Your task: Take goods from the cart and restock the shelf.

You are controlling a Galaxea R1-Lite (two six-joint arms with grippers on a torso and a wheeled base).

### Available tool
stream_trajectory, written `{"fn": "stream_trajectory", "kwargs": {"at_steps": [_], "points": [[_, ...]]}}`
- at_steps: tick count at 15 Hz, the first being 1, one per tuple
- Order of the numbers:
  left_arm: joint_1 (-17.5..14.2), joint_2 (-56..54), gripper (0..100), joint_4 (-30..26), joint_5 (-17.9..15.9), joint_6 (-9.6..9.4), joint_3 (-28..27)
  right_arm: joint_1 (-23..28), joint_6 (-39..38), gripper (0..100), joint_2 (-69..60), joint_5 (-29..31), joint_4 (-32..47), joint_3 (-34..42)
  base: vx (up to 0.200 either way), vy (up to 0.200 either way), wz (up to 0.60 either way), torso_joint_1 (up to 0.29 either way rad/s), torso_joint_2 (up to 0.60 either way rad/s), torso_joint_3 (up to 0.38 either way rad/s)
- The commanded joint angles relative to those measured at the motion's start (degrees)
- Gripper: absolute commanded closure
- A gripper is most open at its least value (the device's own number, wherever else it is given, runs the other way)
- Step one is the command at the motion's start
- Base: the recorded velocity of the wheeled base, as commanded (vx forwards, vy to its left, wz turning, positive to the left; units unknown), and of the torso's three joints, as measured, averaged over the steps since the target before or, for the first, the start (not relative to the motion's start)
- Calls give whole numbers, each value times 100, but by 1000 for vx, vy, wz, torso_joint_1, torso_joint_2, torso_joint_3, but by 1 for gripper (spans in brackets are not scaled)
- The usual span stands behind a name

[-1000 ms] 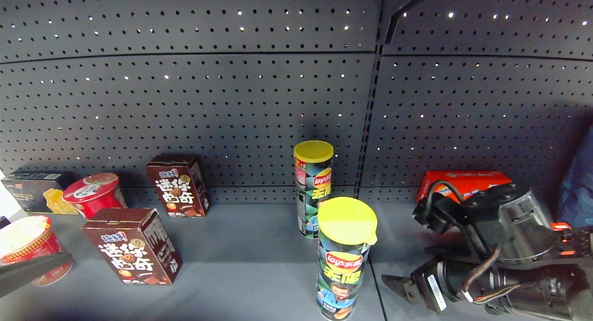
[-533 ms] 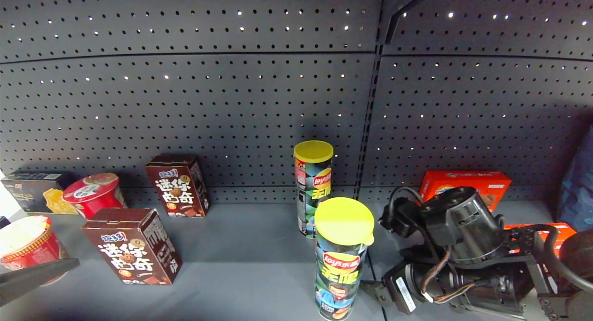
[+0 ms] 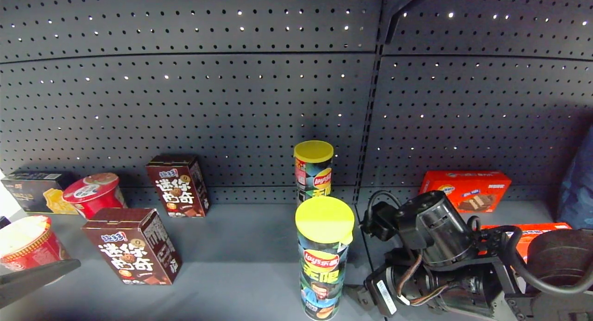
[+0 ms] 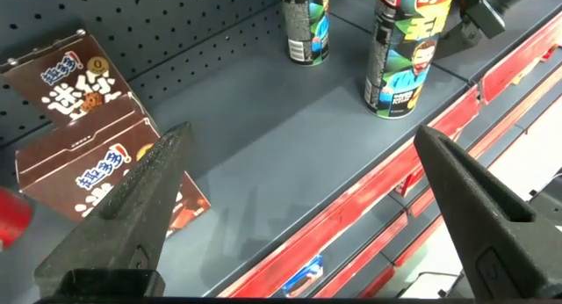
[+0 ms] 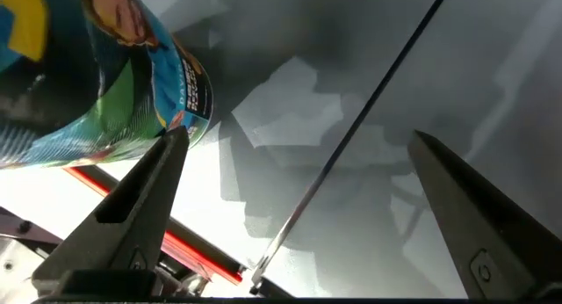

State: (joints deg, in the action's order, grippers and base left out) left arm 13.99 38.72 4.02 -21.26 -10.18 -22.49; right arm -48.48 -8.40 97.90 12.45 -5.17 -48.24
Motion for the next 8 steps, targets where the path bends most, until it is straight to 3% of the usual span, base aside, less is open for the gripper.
{"fn": "stream_trajectory", "kwargs": {"at_steps": [1,8], "points": [[7,22,0,2,-1,-2,8,-3,-30,0,-26,3,-2,-10,0,0,0,0,0,0],[7,22,0,2,-1,-2,8,-12,-39,0,27,3,-2,-37,0,0,0,0,0,0]]}}
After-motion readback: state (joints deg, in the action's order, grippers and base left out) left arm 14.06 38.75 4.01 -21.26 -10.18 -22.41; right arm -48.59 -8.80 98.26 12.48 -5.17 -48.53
